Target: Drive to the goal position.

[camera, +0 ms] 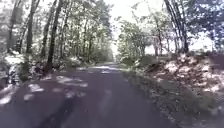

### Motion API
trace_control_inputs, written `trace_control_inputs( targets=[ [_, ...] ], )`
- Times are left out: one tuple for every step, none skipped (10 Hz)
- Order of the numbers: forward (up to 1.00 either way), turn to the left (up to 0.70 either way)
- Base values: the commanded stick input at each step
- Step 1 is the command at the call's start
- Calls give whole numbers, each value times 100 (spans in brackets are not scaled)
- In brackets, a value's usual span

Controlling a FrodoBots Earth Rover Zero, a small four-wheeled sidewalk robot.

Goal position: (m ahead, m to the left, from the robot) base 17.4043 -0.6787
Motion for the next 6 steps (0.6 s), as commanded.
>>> trace_control_inputs(
  targets=[
    [45, 17],
    [45, 0],
    [45, 0],
    [45, 0],
    [45, 0],
    [45, 0]
  ],
)
